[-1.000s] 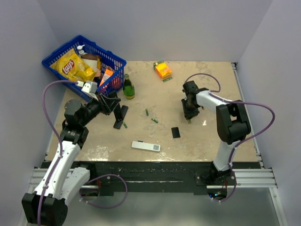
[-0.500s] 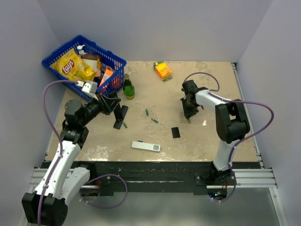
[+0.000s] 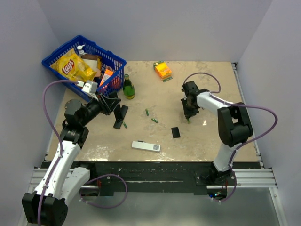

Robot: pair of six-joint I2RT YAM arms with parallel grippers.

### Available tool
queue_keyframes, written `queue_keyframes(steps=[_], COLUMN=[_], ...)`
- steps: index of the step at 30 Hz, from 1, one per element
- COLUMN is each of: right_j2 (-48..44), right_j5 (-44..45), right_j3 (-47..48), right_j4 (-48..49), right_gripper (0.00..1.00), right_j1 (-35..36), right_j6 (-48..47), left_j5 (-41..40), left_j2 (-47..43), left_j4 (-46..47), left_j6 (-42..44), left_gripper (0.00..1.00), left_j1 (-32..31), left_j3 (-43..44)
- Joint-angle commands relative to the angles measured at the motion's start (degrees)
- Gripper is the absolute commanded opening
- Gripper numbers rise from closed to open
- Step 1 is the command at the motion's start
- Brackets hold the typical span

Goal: Load the batteries into the remote control
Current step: Pick up the battery from the center of the board.

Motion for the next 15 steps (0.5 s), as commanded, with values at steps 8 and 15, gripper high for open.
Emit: queue_keyframes(steps=[8, 15], right_j2=[-22.59, -35.61], right_j5=[2.26, -0.56], right_j3=[-3.13, -12.18], right_j4=[13.45, 36.56], right_gripper=[0.0, 0.0], right_j1=[13.32, 25.7], right_j6=[7.15, 13.22], left_j5=[2.76, 3.82], left_j2=[-0.16, -2.71], left_j4=[4.04, 5.27], left_j6=[-1.51, -4.84], left_gripper=[0.0, 0.0], left_j1=[-0.14, -0.32], left_j3=[-0.34, -1.48])
